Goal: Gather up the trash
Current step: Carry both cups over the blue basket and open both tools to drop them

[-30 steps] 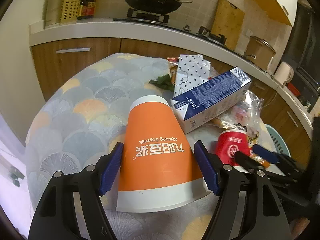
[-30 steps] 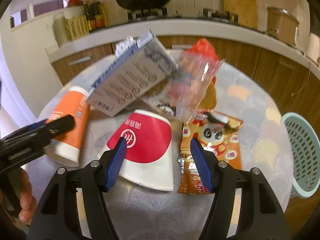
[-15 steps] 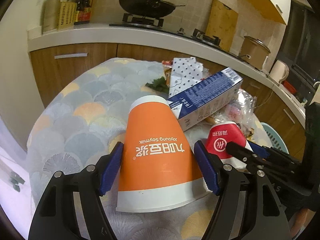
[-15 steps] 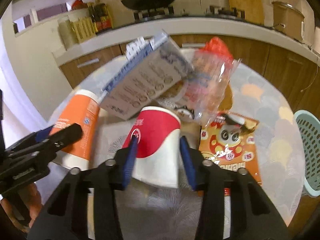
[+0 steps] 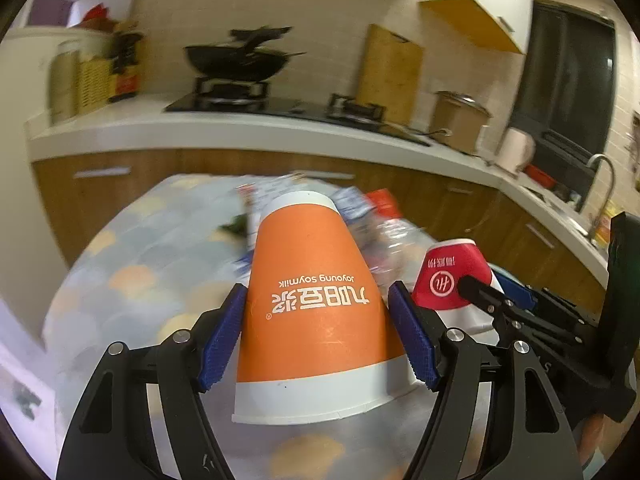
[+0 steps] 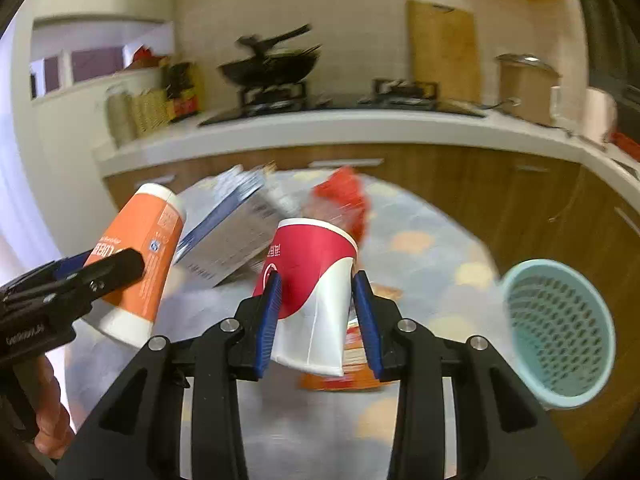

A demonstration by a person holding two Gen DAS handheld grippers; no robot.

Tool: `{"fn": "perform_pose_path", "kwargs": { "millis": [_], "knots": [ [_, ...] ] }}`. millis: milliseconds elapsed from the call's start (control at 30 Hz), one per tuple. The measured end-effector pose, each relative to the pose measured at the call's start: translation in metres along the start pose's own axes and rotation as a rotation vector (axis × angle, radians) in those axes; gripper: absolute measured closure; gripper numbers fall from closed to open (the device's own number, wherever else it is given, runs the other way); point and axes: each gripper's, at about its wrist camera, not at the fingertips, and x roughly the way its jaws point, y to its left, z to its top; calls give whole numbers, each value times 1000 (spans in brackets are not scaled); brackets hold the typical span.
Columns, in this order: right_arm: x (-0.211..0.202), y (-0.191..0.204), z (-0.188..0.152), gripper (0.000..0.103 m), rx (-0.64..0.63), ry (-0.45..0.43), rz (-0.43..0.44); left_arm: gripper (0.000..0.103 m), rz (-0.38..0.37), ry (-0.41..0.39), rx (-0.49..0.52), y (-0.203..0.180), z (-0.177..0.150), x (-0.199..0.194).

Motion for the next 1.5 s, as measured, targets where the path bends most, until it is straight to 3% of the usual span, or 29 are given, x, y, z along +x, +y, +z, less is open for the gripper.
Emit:
{"fn": "perform_pose_path", "kwargs": {
  "millis": [400,567,767,867,1233,1500],
  "knots": [
    [-33,-137,-3,70,113,-40,-218,34,-185,57,112,-136,19,68],
    [-31,-200,-19,69,196,-17,-299,34,-262,121,145,-193,16,114],
    [-20,-263,-44,69,289,39,-367,33,-329,198,160,-232,1,171],
    [-7,-286,-56,69,330,88,-380,33,-346,274,169,-250,-12,201],
    [39,-319,-100,68,429,271,-378,32,-365,479,191,-279,-42,265],
    [35,-321,-99,63,452,268,-371,27,-376,474,178,-269,-43,263]
  ]
}}
